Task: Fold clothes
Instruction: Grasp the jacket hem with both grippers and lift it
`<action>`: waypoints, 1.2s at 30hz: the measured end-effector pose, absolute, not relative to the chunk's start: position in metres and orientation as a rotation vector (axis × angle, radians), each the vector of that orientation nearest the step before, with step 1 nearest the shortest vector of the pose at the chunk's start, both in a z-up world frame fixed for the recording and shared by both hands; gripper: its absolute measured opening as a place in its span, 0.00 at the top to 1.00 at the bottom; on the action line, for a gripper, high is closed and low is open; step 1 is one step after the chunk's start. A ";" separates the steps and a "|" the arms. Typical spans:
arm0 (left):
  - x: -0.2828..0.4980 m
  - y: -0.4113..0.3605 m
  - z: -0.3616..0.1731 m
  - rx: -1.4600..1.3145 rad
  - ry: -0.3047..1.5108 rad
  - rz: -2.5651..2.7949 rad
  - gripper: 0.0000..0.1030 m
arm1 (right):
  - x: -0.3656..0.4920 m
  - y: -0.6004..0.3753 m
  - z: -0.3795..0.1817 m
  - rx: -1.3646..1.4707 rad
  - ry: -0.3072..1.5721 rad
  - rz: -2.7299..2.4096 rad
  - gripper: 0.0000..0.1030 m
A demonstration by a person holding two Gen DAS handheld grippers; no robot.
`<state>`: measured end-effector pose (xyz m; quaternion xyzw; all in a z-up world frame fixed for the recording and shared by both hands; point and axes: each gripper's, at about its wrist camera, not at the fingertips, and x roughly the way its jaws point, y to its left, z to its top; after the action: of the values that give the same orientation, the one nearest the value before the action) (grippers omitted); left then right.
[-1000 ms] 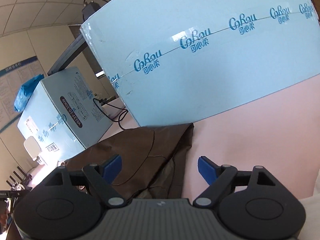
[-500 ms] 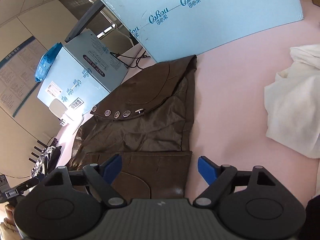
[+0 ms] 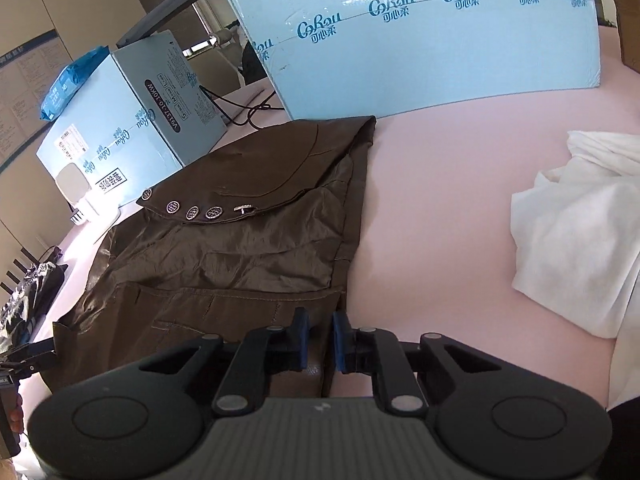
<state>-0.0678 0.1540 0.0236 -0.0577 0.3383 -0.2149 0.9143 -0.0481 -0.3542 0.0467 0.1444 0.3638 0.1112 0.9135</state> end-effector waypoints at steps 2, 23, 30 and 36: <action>-0.070 0.160 0.022 -0.131 0.685 -0.449 0.06 | -0.052 -0.347 0.053 0.241 0.708 0.238 0.88; -0.058 0.070 0.084 0.652 0.533 -0.613 0.01 | -0.045 -0.366 0.011 0.482 0.598 0.393 0.53; -0.006 0.033 0.054 0.522 0.698 -0.721 0.01 | -0.041 -0.379 0.004 0.584 0.591 0.450 0.48; 0.042 0.040 0.041 0.217 0.850 -0.754 0.01 | -0.040 -0.380 0.002 0.607 0.586 0.471 0.45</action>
<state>0.0416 0.0400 0.0406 0.1026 0.4015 -0.3561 0.8375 -0.0395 -0.3795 0.0015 0.2921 0.2819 0.2263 0.8854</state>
